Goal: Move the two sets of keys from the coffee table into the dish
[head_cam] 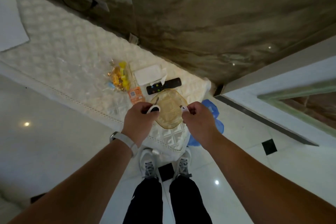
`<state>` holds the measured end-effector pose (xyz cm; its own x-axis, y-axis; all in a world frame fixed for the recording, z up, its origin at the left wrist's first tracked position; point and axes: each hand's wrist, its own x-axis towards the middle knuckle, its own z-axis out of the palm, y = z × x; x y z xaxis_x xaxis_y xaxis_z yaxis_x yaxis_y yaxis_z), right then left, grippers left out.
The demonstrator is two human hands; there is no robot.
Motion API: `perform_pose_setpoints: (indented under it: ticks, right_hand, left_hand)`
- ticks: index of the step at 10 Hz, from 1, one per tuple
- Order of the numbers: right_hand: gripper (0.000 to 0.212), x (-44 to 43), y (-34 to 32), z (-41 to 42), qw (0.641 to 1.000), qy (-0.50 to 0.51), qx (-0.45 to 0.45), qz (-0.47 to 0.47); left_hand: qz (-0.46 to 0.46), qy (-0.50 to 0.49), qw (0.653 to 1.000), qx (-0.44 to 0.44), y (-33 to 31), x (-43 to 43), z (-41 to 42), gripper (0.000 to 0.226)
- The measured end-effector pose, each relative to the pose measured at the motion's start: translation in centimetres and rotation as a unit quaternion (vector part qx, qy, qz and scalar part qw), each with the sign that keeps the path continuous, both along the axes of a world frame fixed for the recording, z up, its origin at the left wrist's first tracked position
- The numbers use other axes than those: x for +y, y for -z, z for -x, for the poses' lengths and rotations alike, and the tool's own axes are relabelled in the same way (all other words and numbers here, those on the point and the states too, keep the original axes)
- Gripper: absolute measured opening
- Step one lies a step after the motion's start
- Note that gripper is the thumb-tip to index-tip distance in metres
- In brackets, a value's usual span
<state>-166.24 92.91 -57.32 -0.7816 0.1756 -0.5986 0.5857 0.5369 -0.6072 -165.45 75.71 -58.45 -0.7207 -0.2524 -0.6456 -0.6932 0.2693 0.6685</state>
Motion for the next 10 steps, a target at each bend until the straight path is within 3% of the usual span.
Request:
perform_pose_setpoints:
  ticks: [3, 5, 8, 10]
  right_hand:
    - [0.013, 0.7, 11.8, 3.6, 0.996, -0.078, -0.013, -0.043]
    - [0.016, 0.9, 16.1, 4.1, 0.986, -0.143, -0.002, -0.086]
    - [0.02, 1.4, 12.9, 3.9, 0.953, -0.263, 0.045, -0.147]
    - [0.032, 2.7, 6.2, 3.7, 0.921, -0.327, 0.099, -0.187]
  left_hand:
    - [0.035, 0.034, 0.998, -0.033, 11.4, 3.3, 2.8, 0.016]
    - [0.072, 0.039, 0.997, -0.006, 15.3, 3.9, 3.1, 0.018]
    - [0.121, 0.144, 0.982, 0.019, 12.7, 3.7, 3.1, 0.021]
    - [0.128, 0.224, 0.966, 0.035, 5.9, 1.1, 3.1, 0.044]
